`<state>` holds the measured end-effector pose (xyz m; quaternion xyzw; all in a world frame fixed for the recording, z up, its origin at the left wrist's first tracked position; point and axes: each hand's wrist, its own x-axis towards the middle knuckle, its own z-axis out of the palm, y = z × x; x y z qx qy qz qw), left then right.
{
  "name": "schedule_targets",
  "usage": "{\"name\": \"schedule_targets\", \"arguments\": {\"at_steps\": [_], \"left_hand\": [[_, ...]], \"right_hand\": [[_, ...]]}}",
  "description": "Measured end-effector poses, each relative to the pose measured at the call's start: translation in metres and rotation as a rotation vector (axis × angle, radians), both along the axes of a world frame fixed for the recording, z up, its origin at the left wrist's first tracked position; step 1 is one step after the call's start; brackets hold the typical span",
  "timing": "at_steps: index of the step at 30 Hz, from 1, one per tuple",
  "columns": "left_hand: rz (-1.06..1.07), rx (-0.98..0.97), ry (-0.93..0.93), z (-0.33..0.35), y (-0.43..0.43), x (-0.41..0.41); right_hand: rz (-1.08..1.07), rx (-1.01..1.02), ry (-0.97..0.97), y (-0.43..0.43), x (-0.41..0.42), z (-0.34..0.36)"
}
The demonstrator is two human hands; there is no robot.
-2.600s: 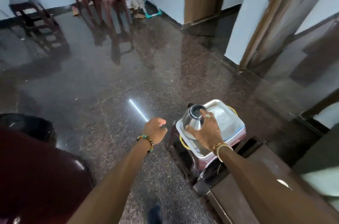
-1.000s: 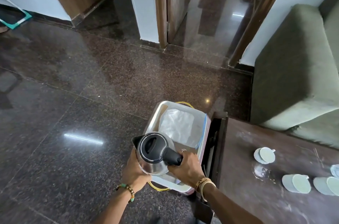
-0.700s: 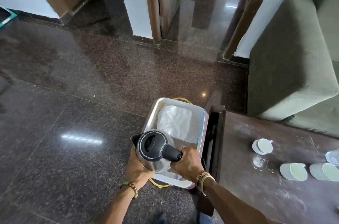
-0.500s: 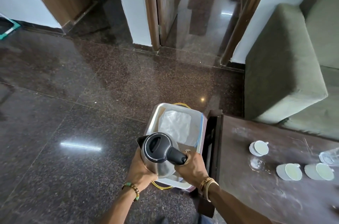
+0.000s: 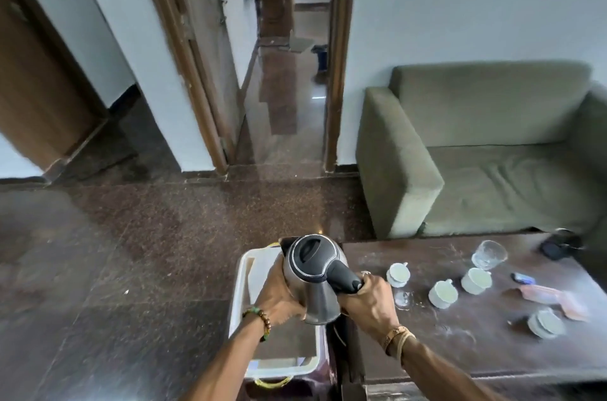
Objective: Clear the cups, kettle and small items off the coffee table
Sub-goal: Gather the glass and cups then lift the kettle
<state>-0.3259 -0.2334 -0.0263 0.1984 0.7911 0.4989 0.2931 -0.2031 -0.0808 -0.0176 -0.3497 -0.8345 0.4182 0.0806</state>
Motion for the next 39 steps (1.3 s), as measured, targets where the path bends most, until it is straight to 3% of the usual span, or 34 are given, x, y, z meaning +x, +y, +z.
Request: {"name": "schedule_targets", "arguments": {"at_steps": [10, 17, 24, 35, 39], "left_hand": [[-0.353, -0.021, 0.008, 0.031, 0.147, 0.086], [-0.487, -0.037, 0.113, 0.023, 0.250, 0.181], [-0.699, 0.075, 0.164, 0.028, 0.350, 0.291], [-0.914, 0.043, 0.275, 0.016, 0.471, 0.383], [-1.004, 0.002, 0.217, 0.014, 0.516, 0.404]], "right_hand": [[-0.392, 0.056, 0.052, 0.096, 0.139, 0.047], [-0.496, 0.109, -0.007, 0.164, 0.249, 0.059], [-0.689, 0.150, 0.001, 0.224, 0.369, 0.073], [-0.936, 0.056, 0.012, 0.294, 0.458, 0.069], [-1.006, 0.065, -0.006, 0.325, 0.479, 0.071]]}}
